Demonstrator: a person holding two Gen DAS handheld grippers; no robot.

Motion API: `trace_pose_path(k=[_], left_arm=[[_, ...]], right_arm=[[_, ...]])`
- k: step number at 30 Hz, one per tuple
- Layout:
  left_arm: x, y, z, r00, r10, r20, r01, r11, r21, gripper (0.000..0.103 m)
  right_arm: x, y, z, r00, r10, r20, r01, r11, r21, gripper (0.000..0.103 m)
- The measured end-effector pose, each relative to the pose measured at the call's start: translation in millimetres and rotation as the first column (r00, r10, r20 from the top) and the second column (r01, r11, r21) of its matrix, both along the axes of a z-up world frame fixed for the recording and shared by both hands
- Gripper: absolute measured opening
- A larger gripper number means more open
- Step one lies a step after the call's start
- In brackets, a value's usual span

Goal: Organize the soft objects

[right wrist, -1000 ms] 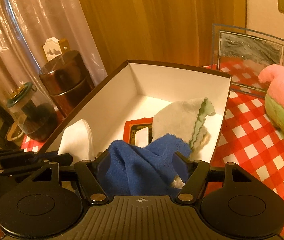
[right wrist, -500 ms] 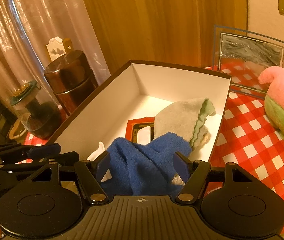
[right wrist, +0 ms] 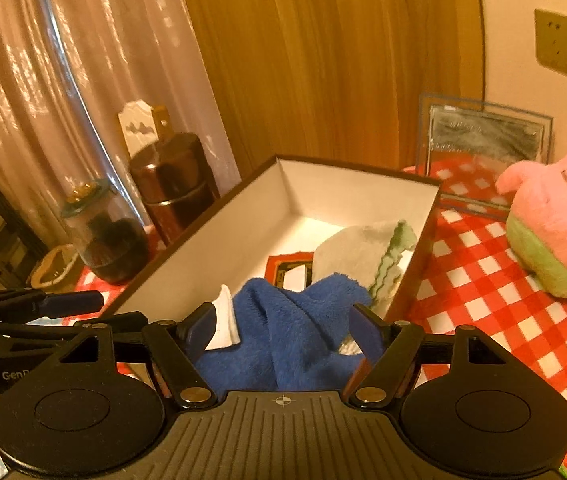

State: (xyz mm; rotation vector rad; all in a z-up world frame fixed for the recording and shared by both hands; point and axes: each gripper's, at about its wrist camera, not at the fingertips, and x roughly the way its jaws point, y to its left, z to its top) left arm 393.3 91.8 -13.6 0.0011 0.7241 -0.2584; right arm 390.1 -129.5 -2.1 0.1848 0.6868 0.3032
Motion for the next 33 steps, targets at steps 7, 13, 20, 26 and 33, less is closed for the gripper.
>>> trace_pose_path(k=[7,13,20,26,33], left_arm=[[-42,-1,21,0.998,0.008,0.064,-0.008,1.000,-0.005,0.077],[-81,-3,32,0.994,0.015,0.109,-0.014,1.000,-0.008,0.085],[-123,-7,38,0.994,-0.005,0.106,0.006,1.000,-0.010,0.085],[-158,-16,36,0.998,0.016,0.058,-0.015,1.000,-0.010,0.085],[-192,-22,24,0.998,0.065,-0.003,-0.065,0.998,-0.002,0.084]], right_arm=[[-52,-7,22,0.997,0.001,0.077,-0.003,1.000,0.031,0.073],[-94,-15,30,0.995,-0.026,0.096,0.020,0.998,0.057,0.073],[-135,-24,29,0.996,-0.058,0.064,0.056,0.998,0.043,0.073],[-163,-26,20,0.999,-0.032,0.023,0.032,0.999,0.004,0.073],[-187,-28,7,1.000,0.009,-0.020,-0.010,0.999,-0.034,0.073]])
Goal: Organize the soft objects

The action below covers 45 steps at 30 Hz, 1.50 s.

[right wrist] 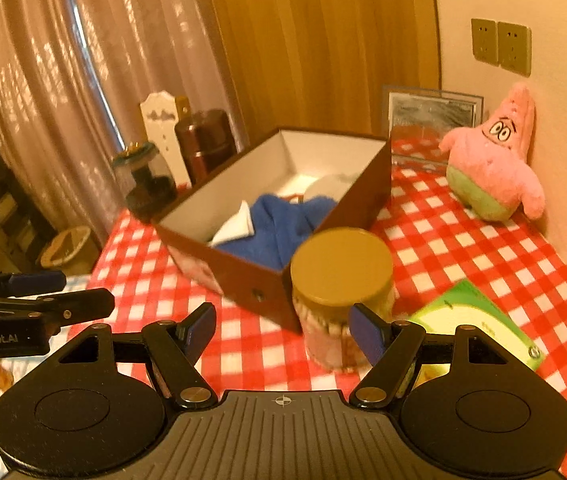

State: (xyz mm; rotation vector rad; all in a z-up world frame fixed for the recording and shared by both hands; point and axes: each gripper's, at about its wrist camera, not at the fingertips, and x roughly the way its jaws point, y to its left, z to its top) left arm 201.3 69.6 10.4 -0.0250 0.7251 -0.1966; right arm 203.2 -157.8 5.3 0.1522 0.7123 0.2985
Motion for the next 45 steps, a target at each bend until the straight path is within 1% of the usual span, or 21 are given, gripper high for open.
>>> trace_pose_path(k=[8,18,30,39,45], left_arm=[[-33,-21,-12,0.997,0.033,-0.069,-0.032,0.999,0.022,0.084],[-72,-47,-19,0.994,0.064,-0.094,-0.060,0.997,0.046,0.084],[-124,-63,-20,0.988,0.111,-0.107,-0.107,0.993,0.050,0.084],[-153,-77,-21,0.987,0.108,-0.115,-0.102,0.993,0.055,0.084],[-165,-87,-23,0.988,0.105,-0.117,-0.099,0.993,0.059,0.084]], right_arm=[[-27,-18,-17,0.997,0.029,-0.075,-0.029,1.000,0.007,0.073],[-63,-37,-33,0.991,0.055,-0.125,-0.057,0.998,-0.012,0.073],[-107,-54,-34,0.987,0.084,-0.140,-0.088,0.996,-0.023,0.073],[-135,-64,-33,0.984,0.103,-0.146,-0.107,0.994,-0.016,0.073],[-150,-72,-31,0.984,0.104,-0.142,-0.106,0.994,-0.009,0.073]])
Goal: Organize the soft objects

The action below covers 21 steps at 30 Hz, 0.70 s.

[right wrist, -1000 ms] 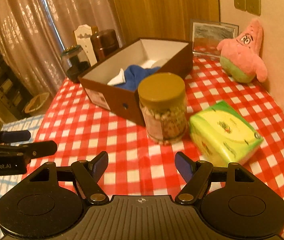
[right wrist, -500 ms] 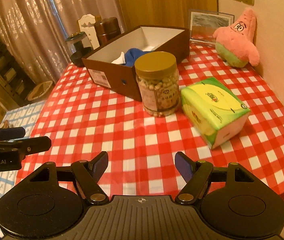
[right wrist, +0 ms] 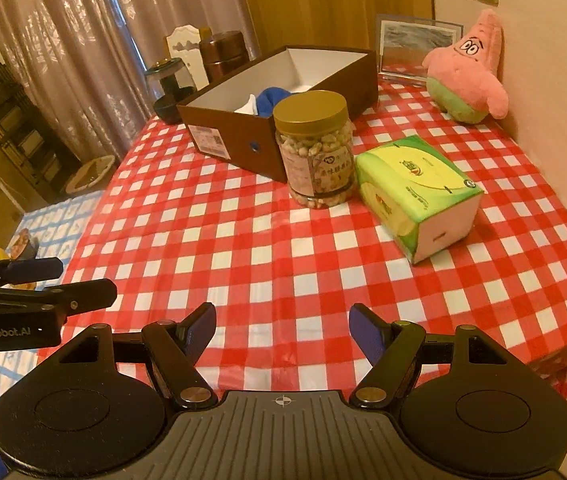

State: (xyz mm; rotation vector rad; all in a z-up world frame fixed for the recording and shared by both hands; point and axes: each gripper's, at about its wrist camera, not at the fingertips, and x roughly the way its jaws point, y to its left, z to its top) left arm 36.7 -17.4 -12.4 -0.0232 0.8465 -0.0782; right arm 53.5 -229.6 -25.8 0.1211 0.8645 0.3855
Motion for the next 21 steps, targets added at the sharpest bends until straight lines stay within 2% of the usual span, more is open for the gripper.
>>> trace_pose_path(k=[21], left_arm=[[-18,-12,3,1.000,-0.009,0.014,0.009,1.000,0.007,0.084]], right_arm=[[-17,-5,2,1.000,0.011,0.009,-0.012,1.000,0.010,0.073]])
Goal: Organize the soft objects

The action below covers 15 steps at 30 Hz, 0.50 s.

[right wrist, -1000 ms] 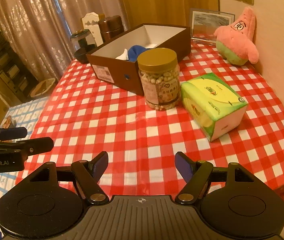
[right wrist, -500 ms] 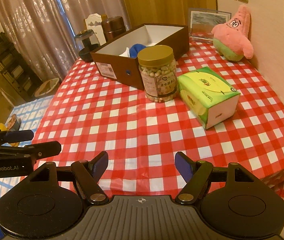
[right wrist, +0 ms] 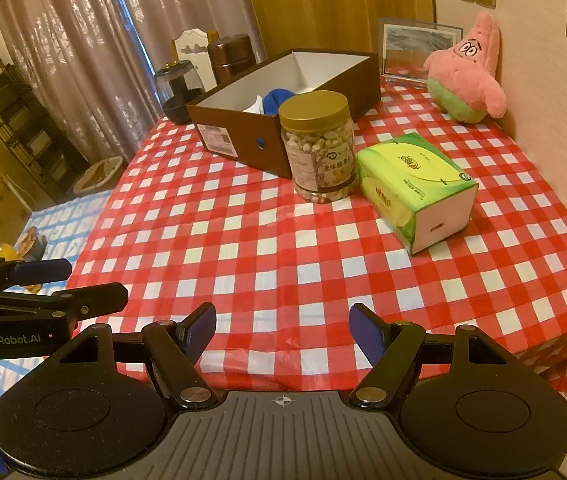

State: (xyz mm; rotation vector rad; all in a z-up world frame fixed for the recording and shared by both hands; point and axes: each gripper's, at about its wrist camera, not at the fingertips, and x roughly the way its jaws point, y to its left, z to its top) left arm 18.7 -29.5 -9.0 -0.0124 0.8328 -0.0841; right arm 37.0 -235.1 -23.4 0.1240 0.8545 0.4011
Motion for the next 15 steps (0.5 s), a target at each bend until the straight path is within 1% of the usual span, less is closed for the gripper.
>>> trace_pose_path(k=[15], left_arm=[[1.1,-1.1,-1.1,1.000,0.001,-0.002,-0.001,1.000,-0.001,0.084]], right_arm=[[0.6,-0.5,-0.2,1.000,0.001,0.000,-0.001,1.000,0.000,0.073]])
